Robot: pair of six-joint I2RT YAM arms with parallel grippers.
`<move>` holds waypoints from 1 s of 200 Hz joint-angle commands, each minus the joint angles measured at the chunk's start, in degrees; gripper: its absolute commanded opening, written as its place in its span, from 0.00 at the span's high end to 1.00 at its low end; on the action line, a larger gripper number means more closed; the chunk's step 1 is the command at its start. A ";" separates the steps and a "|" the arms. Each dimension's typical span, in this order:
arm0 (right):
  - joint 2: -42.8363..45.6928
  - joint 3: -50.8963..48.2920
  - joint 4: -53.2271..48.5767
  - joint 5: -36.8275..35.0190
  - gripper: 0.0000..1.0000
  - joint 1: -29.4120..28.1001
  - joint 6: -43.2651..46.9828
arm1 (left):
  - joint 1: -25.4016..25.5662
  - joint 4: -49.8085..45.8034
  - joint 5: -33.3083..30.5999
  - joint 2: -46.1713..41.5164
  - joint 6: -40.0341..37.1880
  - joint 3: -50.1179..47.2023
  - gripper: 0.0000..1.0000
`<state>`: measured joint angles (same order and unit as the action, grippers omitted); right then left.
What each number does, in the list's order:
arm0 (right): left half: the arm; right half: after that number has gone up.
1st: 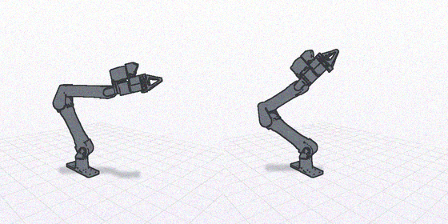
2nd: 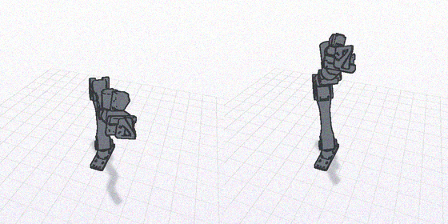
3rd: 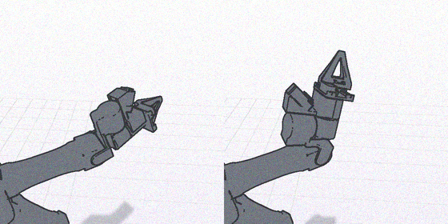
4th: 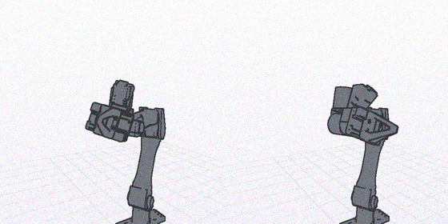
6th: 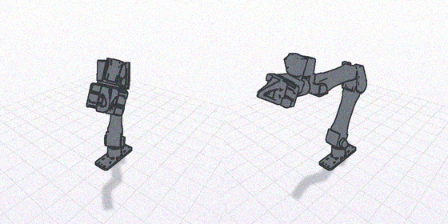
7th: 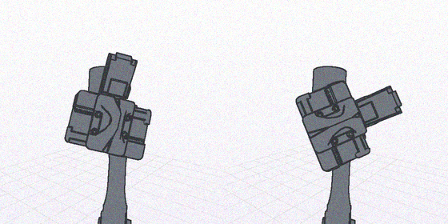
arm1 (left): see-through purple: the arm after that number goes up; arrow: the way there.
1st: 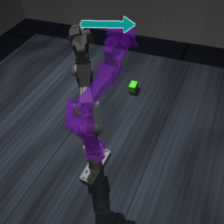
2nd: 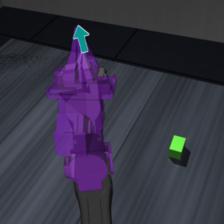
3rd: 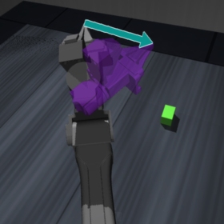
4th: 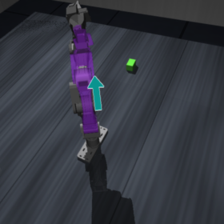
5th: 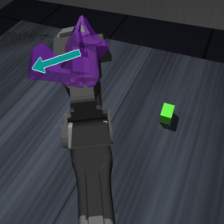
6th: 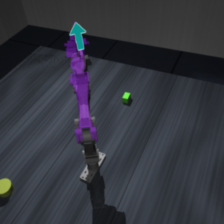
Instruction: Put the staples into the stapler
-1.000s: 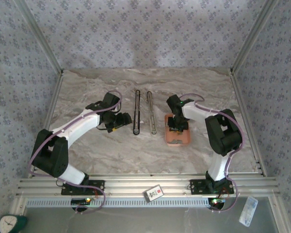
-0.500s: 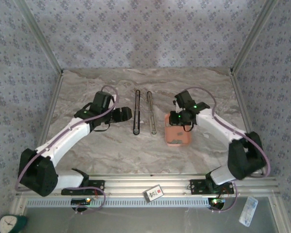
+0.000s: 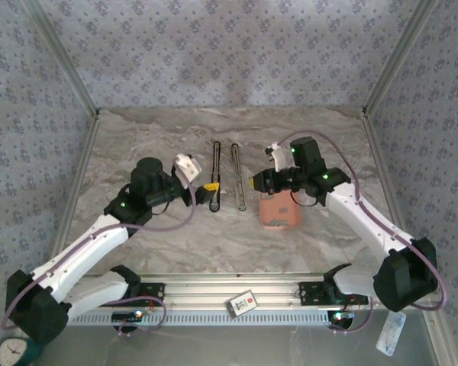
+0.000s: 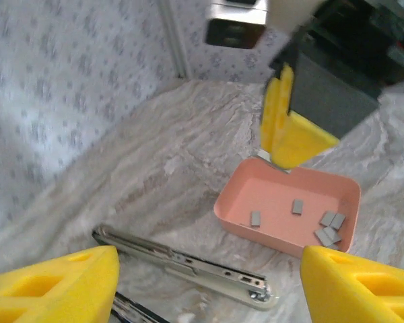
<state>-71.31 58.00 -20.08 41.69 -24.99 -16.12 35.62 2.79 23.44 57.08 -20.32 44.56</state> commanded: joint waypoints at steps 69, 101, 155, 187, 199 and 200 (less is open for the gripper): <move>1.12 -0.43 9.86 17.14 0.83 -1.29 -6.92 | 2.65 6.96 10.13 4.91 -21.45 2.54 0.27; -0.07 -0.21 10.83 17.86 0.83 -2.09 -8.15 | 3.37 9.26 11.07 5.62 -21.67 3.18 0.30; -1.72 0.63 12.31 18.56 0.83 -3.23 -9.03 | 4.48 9.02 12.29 6.81 -23.60 3.94 0.34; -2.10 0.58 14.05 19.13 0.83 -3.57 -10.15 | 4.66 9.26 11.99 7.50 -23.70 4.20 0.41; -2.23 0.61 14.26 19.24 0.83 -3.64 -10.29 | 4.65 9.27 11.80 7.78 -23.69 4.25 0.43; -2.24 0.62 14.27 19.23 0.83 -3.65 -10.31 | 4.65 9.31 11.80 7.78 -23.70 4.28 0.43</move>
<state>-73.17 58.00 -7.75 58.89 -28.18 -25.10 39.90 10.48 33.82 64.42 -43.11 46.94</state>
